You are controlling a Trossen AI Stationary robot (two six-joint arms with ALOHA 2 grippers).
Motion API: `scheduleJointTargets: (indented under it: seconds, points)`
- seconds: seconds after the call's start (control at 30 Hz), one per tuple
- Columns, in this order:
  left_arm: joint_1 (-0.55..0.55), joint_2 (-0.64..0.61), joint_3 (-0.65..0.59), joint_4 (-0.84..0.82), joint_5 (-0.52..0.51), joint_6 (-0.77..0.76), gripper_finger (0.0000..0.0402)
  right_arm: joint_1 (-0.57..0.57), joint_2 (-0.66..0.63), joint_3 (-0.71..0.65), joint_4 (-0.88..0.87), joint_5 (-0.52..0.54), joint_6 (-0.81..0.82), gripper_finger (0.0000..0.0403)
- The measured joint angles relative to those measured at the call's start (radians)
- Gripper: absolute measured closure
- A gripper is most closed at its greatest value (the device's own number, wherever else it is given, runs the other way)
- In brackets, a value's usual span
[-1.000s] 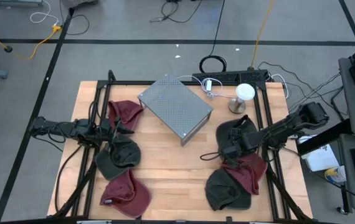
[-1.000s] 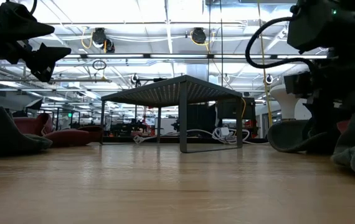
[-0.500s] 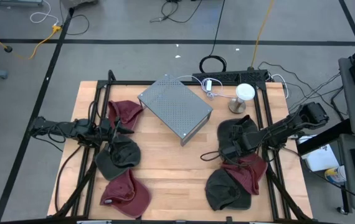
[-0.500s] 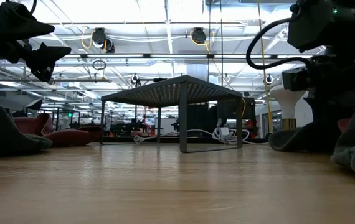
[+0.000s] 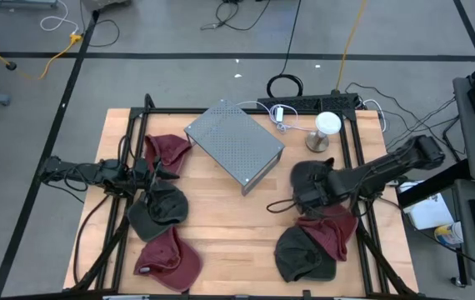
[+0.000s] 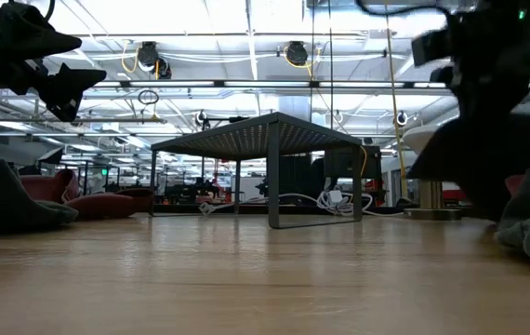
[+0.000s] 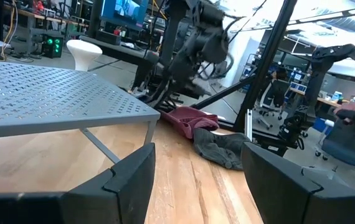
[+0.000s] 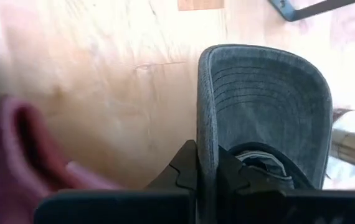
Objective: Pick & Place hat
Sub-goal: Put the top black cap on the shelf
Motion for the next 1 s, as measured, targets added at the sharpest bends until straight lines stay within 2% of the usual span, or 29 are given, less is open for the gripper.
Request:
scheduleJointTargets:
  seconds: [0.3, 0.53, 0.77, 1.0]
  points:
    - [0.0, 0.0, 0.0, 0.0, 0.0, 0.0, 0.016, 0.021, -0.081, 0.19, -0.112, -0.079, 0.065, 0.04]
    - [0.0, 0.0, 0.0, 0.0, 0.0, 0.0, 0.016, 0.052, -0.189, 0.244, -0.111, -0.127, 0.116, 0.04]
    - [0.0, 0.0, 0.0, 0.0, 0.0, 0.0, 0.016, 0.076, -0.294, 0.244, -0.051, -0.119, 0.134, 0.04]
    - [0.0, 0.0, 0.0, 0.0, 0.0, 0.0, 0.016, 0.079, -0.317, 0.244, 0.083, -0.026, 0.06, 0.04]
